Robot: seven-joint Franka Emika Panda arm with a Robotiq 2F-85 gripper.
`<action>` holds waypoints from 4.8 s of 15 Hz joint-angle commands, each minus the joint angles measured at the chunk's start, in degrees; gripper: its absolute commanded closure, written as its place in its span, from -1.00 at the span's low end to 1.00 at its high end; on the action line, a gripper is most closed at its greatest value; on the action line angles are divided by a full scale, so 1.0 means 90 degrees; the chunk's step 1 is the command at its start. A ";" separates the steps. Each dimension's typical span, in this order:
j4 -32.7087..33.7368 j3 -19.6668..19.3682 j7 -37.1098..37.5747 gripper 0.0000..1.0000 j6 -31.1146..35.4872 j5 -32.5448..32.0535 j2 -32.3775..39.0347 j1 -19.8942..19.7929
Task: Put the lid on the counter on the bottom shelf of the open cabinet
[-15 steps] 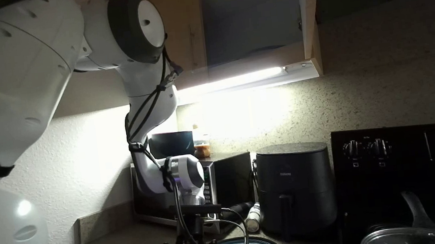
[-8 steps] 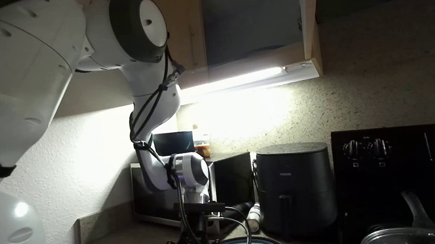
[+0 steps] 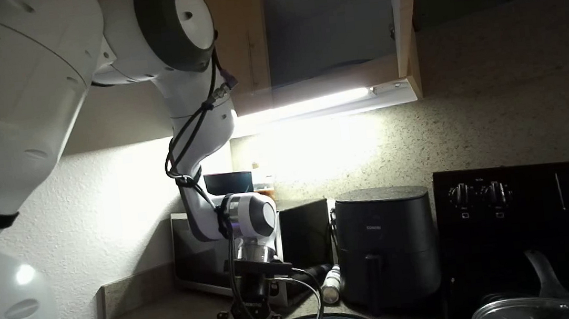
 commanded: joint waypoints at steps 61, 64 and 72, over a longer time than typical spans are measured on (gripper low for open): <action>-0.1537 -0.0274 0.0445 0.91 0.0954 0.0687 -0.2388 -0.0147; -0.2058 -0.0284 0.0615 0.91 0.0954 0.0782 -0.3439 -0.0045; -0.2023 -0.0381 0.0563 0.16 0.0763 0.0742 -0.3612 0.0042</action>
